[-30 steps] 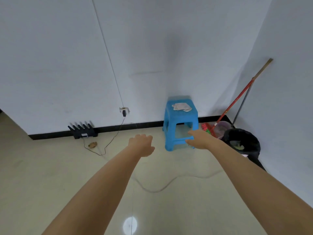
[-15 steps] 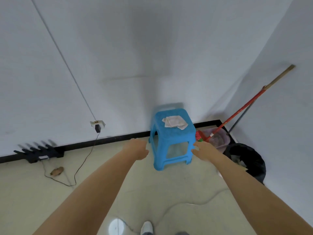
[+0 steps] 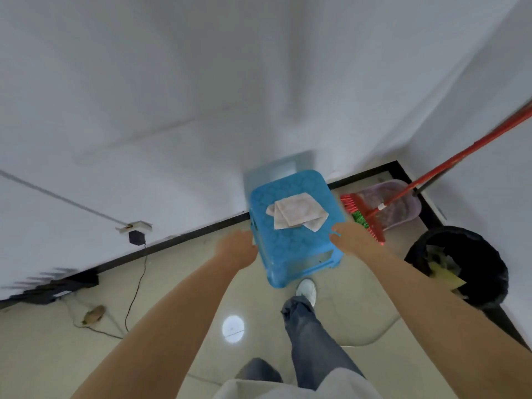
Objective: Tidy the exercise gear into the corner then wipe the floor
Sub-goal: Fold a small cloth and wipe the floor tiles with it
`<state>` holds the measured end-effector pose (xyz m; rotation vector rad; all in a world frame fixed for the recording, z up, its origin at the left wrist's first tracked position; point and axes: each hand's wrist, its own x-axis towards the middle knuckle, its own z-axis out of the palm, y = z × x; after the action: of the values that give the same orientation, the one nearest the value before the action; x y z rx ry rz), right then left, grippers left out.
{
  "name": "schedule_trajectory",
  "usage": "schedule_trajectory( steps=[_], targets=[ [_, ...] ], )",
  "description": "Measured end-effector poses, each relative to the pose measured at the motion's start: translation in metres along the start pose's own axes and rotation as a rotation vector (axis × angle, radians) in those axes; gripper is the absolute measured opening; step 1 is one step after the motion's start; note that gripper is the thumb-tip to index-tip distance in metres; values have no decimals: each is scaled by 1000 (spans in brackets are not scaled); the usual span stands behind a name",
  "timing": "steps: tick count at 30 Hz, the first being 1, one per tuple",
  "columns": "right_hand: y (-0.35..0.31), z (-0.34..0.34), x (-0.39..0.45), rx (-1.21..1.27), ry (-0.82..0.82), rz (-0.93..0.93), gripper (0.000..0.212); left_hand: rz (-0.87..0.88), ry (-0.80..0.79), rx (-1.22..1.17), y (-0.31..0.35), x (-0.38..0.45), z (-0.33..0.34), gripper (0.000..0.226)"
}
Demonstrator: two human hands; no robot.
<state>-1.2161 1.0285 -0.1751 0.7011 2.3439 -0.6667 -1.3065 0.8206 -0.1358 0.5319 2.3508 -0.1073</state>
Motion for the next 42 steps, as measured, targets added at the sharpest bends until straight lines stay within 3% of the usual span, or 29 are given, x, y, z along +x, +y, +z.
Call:
schedule_trajectory(
  steps=[7, 16, 22, 25, 29, 32, 35, 40, 42],
  targets=[
    [5, -24, 119, 9, -71, -6, 37, -127, -58, -148, 43, 133, -5, 38],
    [10, 30, 238, 60, 7, -120, 47, -281, -16, -338, 56, 253, 53, 35],
    [31, 81, 236, -100, 433, -490, 30, -383, 38, -473, 50, 248, 84, 40],
    [31, 104, 230, -94, 408, -564, 27, -472, 8, -562, 43, 234, 97, 44],
    [22, 110, 230, -32, 296, -537, 28, -448, -14, -673, 40, 230, 100, 41],
    [23, 106, 231, 52, 224, -538, 13, -461, -9, -740, 42, 234, 99, 42],
    [23, 104, 230, 58, 176, -495, 17, -498, 21, -789, 43, 239, 101, 37],
    [17, 105, 231, 13, 249, -483, 8, -497, -5, -823, 43, 243, 108, 26],
    [15, 107, 233, 27, 297, -470, 23, -471, -8, -876, 42, 241, 109, 23]
  ],
)
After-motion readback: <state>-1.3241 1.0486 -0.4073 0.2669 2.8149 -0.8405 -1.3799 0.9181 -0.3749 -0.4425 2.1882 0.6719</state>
